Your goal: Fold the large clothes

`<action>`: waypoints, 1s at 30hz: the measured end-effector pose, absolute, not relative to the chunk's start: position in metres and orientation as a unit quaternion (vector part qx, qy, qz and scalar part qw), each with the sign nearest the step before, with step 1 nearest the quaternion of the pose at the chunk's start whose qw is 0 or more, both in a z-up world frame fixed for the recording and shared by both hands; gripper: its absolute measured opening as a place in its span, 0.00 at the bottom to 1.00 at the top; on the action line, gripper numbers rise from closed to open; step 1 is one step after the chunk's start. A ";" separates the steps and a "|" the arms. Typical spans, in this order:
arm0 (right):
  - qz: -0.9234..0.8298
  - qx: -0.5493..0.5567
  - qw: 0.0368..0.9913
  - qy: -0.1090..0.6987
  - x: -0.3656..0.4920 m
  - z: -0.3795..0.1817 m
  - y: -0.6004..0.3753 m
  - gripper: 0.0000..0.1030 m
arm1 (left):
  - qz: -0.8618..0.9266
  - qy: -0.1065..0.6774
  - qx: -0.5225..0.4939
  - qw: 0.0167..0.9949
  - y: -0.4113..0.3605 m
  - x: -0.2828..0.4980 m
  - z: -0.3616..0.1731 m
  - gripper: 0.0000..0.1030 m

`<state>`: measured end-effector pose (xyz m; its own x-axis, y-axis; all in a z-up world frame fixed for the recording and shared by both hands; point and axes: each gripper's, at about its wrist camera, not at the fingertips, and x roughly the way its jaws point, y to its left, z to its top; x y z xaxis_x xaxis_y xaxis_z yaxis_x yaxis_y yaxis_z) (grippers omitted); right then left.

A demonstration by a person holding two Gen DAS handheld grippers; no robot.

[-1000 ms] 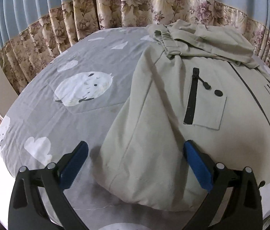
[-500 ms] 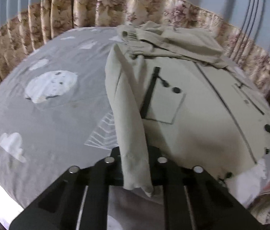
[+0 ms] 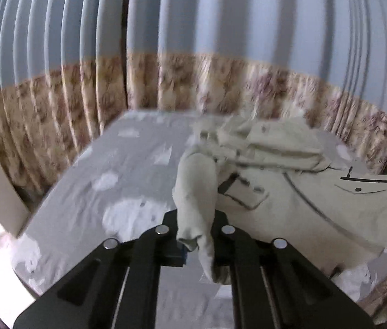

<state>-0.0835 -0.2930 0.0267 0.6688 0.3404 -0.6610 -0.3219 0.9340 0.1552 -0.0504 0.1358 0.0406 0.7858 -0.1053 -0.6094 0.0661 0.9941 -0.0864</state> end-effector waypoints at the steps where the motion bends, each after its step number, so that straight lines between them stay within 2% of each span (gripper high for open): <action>1: 0.178 0.016 0.906 0.383 -0.079 0.015 -0.295 0.05 | -0.048 0.349 -0.035 0.935 0.138 -0.046 0.029 0.07; 4: 0.197 0.050 0.885 0.418 -0.072 -0.005 -0.300 0.05 | -0.067 0.402 -0.021 0.913 0.132 -0.043 0.001 0.07; 10: 0.200 0.064 0.912 0.352 -0.035 0.040 -0.305 0.05 | -0.094 0.321 -0.006 0.942 0.118 0.002 0.052 0.08; 14: 0.152 0.057 0.938 0.305 0.042 0.070 -0.310 0.06 | -0.099 0.287 -0.010 0.953 0.111 0.095 0.084 0.09; 19: 0.091 0.076 0.938 0.327 0.163 0.071 -0.316 0.07 | -0.095 0.349 -0.034 0.932 0.095 0.242 0.084 0.13; 20: 0.068 0.076 0.934 0.342 0.200 0.061 -0.314 0.14 | -0.087 0.381 -0.015 0.920 0.083 0.283 0.068 0.15; 21: 0.055 0.078 0.926 0.366 0.229 0.048 -0.314 0.15 | -0.083 0.414 -0.010 0.906 0.075 0.319 0.049 0.19; 22: 0.038 0.089 0.912 0.398 0.253 0.031 -0.318 0.16 | -0.076 0.442 -0.005 0.894 0.072 0.340 0.032 0.29; 24: 0.009 0.124 0.886 0.447 0.279 0.005 -0.323 0.21 | -0.057 0.523 -0.035 0.850 0.074 0.372 0.000 0.30; 27: 0.025 0.106 0.901 0.420 0.272 0.006 -0.316 0.36 | -0.081 0.496 -0.038 0.864 0.079 0.361 0.012 0.38; 28: 0.028 0.099 0.906 0.411 0.268 0.007 -0.315 0.47 | -0.087 0.489 -0.045 0.867 0.084 0.356 0.015 0.45; 29: 0.020 0.099 0.911 0.401 0.266 0.011 -0.319 0.62 | -0.083 0.480 -0.061 0.871 0.092 0.349 0.021 0.48; 30: 0.010 0.102 0.915 0.389 0.259 0.014 -0.321 0.70 | -0.083 0.466 -0.073 0.878 0.097 0.343 0.029 0.48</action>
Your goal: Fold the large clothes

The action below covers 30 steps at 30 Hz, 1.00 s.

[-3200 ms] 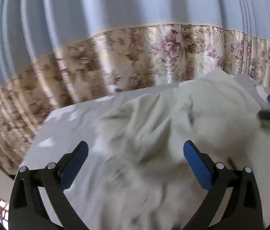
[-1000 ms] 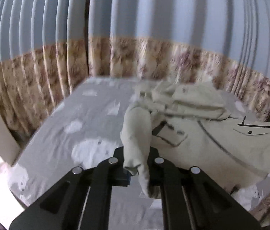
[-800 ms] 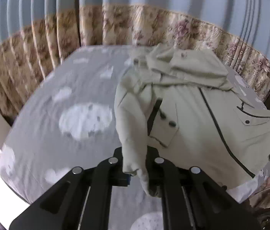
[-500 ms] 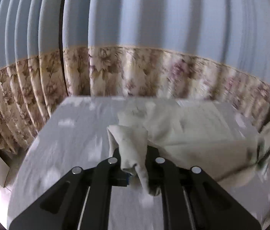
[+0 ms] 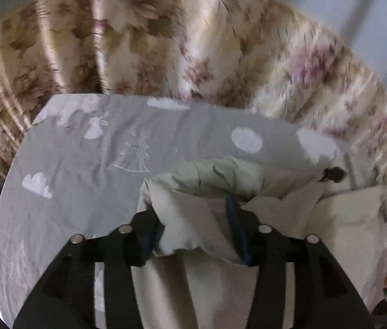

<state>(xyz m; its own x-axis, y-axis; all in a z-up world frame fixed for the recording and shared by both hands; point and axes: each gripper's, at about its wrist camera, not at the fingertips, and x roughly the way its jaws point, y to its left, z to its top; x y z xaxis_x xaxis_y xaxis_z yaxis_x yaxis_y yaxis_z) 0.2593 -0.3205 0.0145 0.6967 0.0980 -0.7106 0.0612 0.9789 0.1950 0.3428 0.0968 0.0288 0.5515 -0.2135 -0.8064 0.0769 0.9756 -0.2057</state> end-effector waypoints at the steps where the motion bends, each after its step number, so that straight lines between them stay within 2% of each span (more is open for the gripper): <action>1: -0.008 0.105 0.924 0.368 0.255 0.021 -0.324 0.89 | -0.083 0.450 -0.074 0.886 0.098 0.337 0.037 0.50; 2: -0.030 0.103 0.938 0.330 0.251 0.033 -0.329 0.97 | -0.082 0.443 -0.071 0.890 0.096 0.337 0.042 0.50; 4: -0.055 0.088 0.950 0.294 0.249 0.049 -0.332 0.97 | -0.079 0.428 -0.064 0.898 0.090 0.337 0.055 0.50; 5: -0.060 0.084 0.952 0.288 0.248 0.057 -0.332 0.97 | -0.082 0.416 -0.074 0.902 0.091 0.338 0.063 0.54; 6: -0.051 0.084 0.955 0.281 0.245 0.063 -0.330 0.97 | -0.092 0.413 -0.096 0.901 0.095 0.340 0.067 0.61; 7: -0.035 0.080 0.958 0.275 0.239 0.069 -0.323 0.97 | -0.111 0.412 -0.129 0.895 0.099 0.342 0.070 0.82; 8: -0.019 0.074 0.959 0.272 0.234 0.071 -0.316 0.97 | -0.148 0.408 -0.177 0.883 0.103 0.343 0.075 0.88; 12: 0.074 0.057 0.950 0.297 0.225 0.062 -0.270 0.97 | -0.139 0.367 -0.178 0.902 0.108 0.342 0.102 0.88; 16: 0.139 0.020 0.919 0.368 0.232 0.019 -0.214 0.97 | -0.142 0.365 -0.087 0.916 0.075 0.325 0.102 0.88; 18: 0.133 -0.004 0.909 0.394 0.243 -0.005 -0.201 0.97 | -0.160 0.388 -0.003 0.908 0.040 0.311 0.076 0.88; 22: 0.083 -0.041 0.897 0.431 0.275 -0.042 -0.195 0.97 | -0.165 0.432 0.082 0.883 -0.014 0.302 0.002 0.88; 25: 0.044 -0.027 0.888 0.458 0.309 -0.057 -0.208 0.97 | -0.116 0.433 0.108 0.887 -0.028 0.324 -0.030 0.90; 30: 0.033 0.005 0.881 0.472 0.338 -0.076 -0.226 0.97 | -0.066 0.441 0.064 0.893 -0.015 0.360 -0.040 0.92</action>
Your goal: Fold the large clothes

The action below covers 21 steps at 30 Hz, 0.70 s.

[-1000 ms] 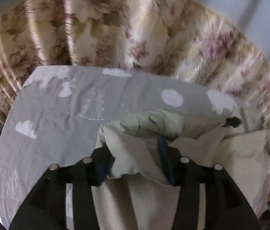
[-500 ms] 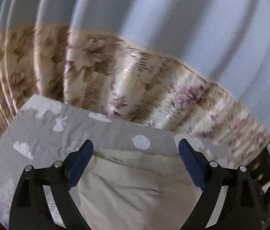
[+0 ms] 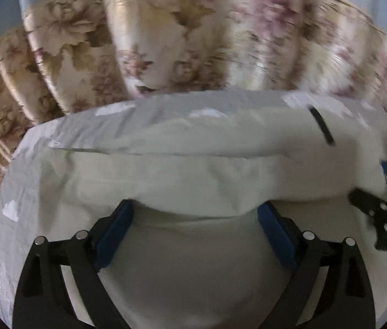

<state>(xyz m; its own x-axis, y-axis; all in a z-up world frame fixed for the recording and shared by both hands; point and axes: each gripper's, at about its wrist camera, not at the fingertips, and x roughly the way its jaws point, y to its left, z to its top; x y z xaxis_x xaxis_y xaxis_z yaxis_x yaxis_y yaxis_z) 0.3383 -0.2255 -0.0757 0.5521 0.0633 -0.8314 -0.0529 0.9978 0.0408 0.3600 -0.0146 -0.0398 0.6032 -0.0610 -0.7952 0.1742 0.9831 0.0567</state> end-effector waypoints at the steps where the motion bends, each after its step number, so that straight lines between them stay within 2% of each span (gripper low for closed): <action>1: 0.031 0.013 0.883 0.469 0.341 -0.077 -0.229 0.97 | -0.059 0.438 0.062 0.895 -0.011 0.364 -0.041 0.94; 4: 0.024 0.036 0.888 0.458 0.348 -0.082 -0.237 0.97 | -0.051 0.429 0.045 0.901 -0.002 0.374 -0.050 0.99; 11: 0.022 0.034 0.895 0.445 0.339 -0.076 -0.242 0.97 | -0.040 0.392 0.060 0.917 -0.004 0.363 -0.048 0.99; 16: 0.012 0.020 0.922 0.387 0.249 -0.032 -0.273 0.97 | -0.069 0.367 0.045 0.927 -0.001 0.310 -0.020 0.98; 21: 0.054 -0.008 0.922 0.384 0.157 -0.024 -0.286 0.97 | -0.102 0.348 0.074 0.929 -0.038 0.262 -0.005 0.98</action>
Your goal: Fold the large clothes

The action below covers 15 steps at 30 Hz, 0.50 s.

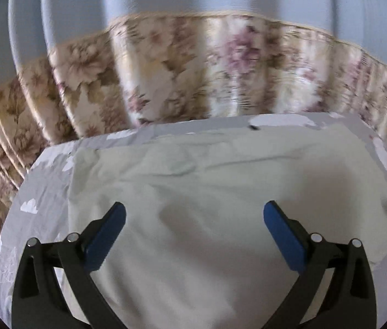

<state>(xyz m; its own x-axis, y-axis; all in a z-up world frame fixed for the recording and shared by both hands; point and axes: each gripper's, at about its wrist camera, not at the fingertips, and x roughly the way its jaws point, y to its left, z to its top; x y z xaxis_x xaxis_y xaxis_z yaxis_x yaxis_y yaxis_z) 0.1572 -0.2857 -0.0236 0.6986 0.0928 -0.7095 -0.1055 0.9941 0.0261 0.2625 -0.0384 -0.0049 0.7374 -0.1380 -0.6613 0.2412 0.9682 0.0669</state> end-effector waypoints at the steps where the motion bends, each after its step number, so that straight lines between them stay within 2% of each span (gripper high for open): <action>1: 0.058 -0.017 0.918 0.391 0.146 -0.027 -0.282 0.97 | -0.111 0.351 0.071 0.927 -0.044 0.262 -0.005 0.98; 4: 0.067 -0.043 0.907 0.413 0.129 -0.045 -0.264 0.97 | -0.104 0.361 0.063 0.925 -0.058 0.272 -0.011 0.98; 9: -0.001 -0.155 0.880 0.449 0.133 -0.089 -0.240 0.97 | -0.082 0.390 0.047 0.916 -0.058 0.291 -0.034 0.98; 15: -0.072 -0.225 0.884 0.403 0.161 -0.095 -0.234 0.97 | -0.089 0.395 0.005 0.914 -0.040 0.298 -0.041 0.98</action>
